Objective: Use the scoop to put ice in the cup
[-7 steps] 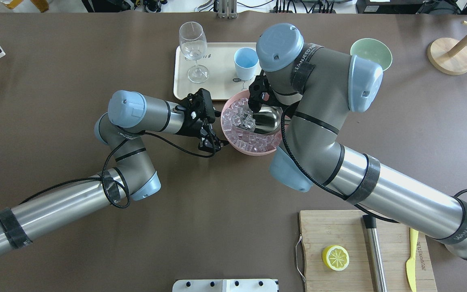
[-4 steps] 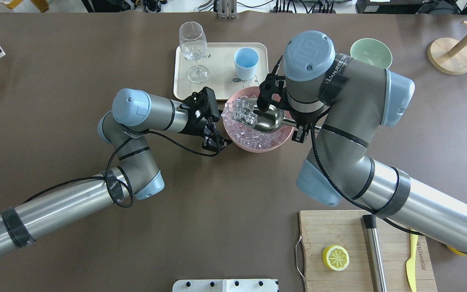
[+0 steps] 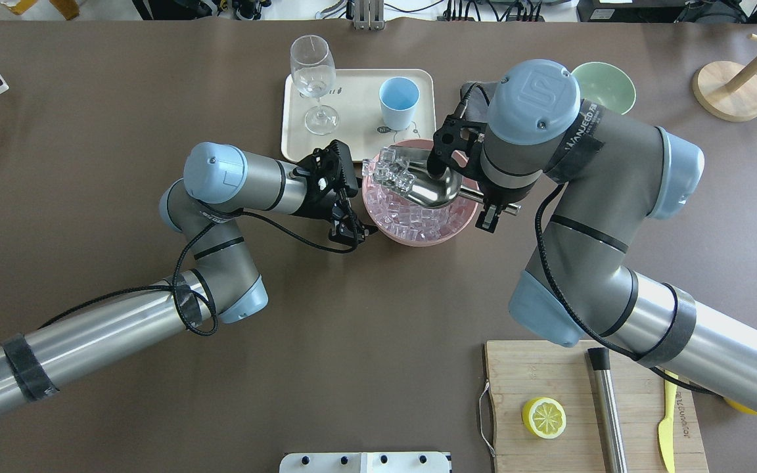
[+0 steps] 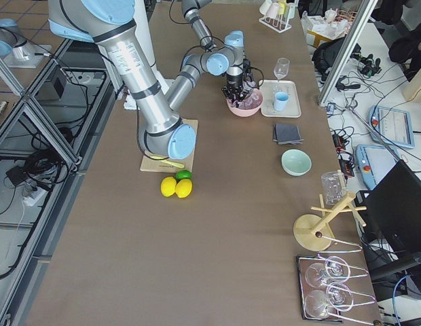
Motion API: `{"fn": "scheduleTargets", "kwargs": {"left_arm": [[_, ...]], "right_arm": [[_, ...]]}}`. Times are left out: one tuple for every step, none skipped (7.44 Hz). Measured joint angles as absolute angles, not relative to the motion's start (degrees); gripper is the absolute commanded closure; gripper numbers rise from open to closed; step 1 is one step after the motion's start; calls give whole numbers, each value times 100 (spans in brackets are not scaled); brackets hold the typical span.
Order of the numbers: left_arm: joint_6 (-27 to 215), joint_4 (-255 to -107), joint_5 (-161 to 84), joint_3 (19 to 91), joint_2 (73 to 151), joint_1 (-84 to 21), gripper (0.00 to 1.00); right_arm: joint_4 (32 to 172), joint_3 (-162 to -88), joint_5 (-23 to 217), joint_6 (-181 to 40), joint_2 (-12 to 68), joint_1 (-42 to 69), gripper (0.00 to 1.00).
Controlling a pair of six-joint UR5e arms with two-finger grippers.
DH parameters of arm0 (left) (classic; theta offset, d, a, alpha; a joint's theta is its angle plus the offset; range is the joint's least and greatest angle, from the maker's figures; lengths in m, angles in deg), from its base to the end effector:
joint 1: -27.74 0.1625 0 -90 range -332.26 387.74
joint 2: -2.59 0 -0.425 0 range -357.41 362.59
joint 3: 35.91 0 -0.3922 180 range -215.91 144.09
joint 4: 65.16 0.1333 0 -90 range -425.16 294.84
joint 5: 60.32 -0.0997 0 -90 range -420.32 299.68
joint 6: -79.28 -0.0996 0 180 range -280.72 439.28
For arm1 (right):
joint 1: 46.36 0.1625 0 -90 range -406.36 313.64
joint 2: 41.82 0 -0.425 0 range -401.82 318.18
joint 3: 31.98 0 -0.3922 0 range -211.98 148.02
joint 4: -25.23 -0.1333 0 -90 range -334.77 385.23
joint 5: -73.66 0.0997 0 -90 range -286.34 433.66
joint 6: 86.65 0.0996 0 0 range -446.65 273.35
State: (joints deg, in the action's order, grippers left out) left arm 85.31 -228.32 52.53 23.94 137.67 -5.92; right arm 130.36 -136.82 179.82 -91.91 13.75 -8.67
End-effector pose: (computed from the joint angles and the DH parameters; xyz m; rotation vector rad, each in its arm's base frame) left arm 0.5926 -0.5083 0.2650 1.1908 1.1099 0.9917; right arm -0.4359 -0.4702 0.2391 0.4549 -0.5113 -1.0514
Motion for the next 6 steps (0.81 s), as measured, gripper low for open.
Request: {"fn": "scheduleTargets", "kwargs": {"left_arm": [[8528,-22830,5253,2395,13767,-587,1],[8526,-22823,5253,2397,13767,-586,1],[8522,-22777,5253,2416,13765,-585,1],[8519,-22650,5258,2521,13730,-587,1],[8522,-22284,5266,2862,13593,-595,1],[8523,-21812,5287,3343,13368,-598,1]], "right_arm": [[12725,-13736,17956,-9013,1513,-865,100],[12434,-13830,17923,-8852,1664,-854,100],[12281,-13949,17908,-8762,1790,-791,100],[12198,-14059,17917,-8695,1871,-663,100],[12030,-14102,17944,-8534,1922,-504,100],[11720,-14082,18027,-8261,1995,-308,100]]}}
